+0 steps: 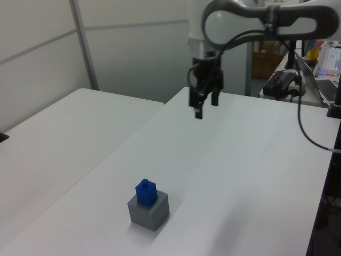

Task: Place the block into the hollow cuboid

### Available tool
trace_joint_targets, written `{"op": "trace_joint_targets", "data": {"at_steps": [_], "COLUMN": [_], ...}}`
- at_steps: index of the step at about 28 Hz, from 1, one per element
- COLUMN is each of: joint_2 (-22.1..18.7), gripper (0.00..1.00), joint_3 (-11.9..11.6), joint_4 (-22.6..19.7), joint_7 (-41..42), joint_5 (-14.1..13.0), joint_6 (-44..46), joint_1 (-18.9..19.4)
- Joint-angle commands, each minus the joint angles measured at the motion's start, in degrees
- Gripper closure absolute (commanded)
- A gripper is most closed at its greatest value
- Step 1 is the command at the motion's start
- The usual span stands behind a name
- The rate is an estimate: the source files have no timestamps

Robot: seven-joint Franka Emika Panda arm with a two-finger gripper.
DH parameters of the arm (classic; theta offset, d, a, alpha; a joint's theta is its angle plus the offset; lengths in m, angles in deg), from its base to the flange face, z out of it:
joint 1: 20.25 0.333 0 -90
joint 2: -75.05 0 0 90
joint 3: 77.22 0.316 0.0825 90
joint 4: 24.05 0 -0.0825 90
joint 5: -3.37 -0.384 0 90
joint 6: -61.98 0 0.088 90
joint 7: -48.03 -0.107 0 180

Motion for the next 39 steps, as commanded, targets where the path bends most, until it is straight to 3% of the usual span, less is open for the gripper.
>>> {"op": "trace_joint_targets", "data": {"at_steps": [1, 21, 30, 39], "joint_2": [-3.7, -2.0, 3.8, 3.8], "gripper": [0.00, 0.00, 0.00, 0.00], "joint_3": [5.3, 6.1, 6.5, 7.3], "joint_4": [-3.6, -3.1, 3.8, 4.0], "joint_7": [3.1, 3.1, 4.1, 5.6], "joint_5": [0.4, 0.2, -0.2, -0.4], "joint_6": [-0.7, -0.9, -0.8, -0.8], "joint_1": [-7.6, -7.1, -8.5, -9.8]}}
